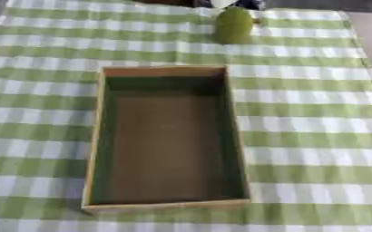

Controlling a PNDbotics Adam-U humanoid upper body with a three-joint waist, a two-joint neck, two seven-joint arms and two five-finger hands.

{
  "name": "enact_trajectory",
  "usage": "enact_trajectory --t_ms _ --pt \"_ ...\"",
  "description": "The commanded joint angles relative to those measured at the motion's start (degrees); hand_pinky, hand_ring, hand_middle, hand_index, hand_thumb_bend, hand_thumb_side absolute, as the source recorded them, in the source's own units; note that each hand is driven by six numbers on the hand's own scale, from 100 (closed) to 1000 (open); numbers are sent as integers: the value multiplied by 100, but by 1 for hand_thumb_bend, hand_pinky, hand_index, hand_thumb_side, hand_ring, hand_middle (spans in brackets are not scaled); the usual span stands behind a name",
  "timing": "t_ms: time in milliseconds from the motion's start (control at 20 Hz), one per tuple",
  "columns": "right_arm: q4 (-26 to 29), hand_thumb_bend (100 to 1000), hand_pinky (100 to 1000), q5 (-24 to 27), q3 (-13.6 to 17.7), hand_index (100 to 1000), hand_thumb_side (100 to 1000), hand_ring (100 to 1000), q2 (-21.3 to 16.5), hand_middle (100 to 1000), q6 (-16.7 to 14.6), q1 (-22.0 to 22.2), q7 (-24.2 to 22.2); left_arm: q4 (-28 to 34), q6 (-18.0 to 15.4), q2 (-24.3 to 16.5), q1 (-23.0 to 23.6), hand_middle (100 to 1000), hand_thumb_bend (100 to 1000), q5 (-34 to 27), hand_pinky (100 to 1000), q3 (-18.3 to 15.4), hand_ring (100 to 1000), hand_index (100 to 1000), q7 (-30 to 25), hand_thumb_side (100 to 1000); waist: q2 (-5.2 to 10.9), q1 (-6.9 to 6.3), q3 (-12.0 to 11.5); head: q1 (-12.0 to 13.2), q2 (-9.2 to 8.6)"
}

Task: Pick up objects on the table and place them in the box.

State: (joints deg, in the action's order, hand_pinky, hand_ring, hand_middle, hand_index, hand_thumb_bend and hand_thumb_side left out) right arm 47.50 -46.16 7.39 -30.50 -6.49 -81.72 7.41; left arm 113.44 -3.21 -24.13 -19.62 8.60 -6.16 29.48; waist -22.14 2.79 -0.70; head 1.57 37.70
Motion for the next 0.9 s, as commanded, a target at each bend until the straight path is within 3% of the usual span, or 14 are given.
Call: enact_trajectory --t_ms 50,200,500,750,800,900 --pt "-342 100 894 -464 196 878 638 904 121 857 53 -294 76 115 1 -148 -30 539 100 -15 512 13 656 803 -33 705 166 -19 2 9 -50" --pt "-585 100 898 -891 249 893 622 917 343 875 62 -440 -50 115 2 -152 -38 540 100 -21 512 23 657 803 -45 705 159 -13 -7 -16 -54" --pt "-867 100 910 -1494 163 941 722 938 728 898 -294 -611 -872 115 1 -148 -69 540 100 -35 512 46 658 803 -73 706 137 -8 -35 -62 -75" --pt "-950 100 913 -1831 188 945 751 946 1054 907 -298 -723 -1194 115 0 -139 -94 541 100 -50 511 70 659 803 -102 706 120 -11 -62 -118 -95" --pt "-972 100 914 -1909 181 945 743 948 1106 910 -319 -735 -1255 115 1 -137 -98 541 100 -53 511 74 659 803 -109 706 120 -10 -66 -131 -98" --pt "-1020 100 915 -2043 163 933 605 949 1163 904 -390 -736 -1429 115 4 -131 -103 541 100 -57 511 76 660 803 -116 707 120 -6 -74 -145 -103"
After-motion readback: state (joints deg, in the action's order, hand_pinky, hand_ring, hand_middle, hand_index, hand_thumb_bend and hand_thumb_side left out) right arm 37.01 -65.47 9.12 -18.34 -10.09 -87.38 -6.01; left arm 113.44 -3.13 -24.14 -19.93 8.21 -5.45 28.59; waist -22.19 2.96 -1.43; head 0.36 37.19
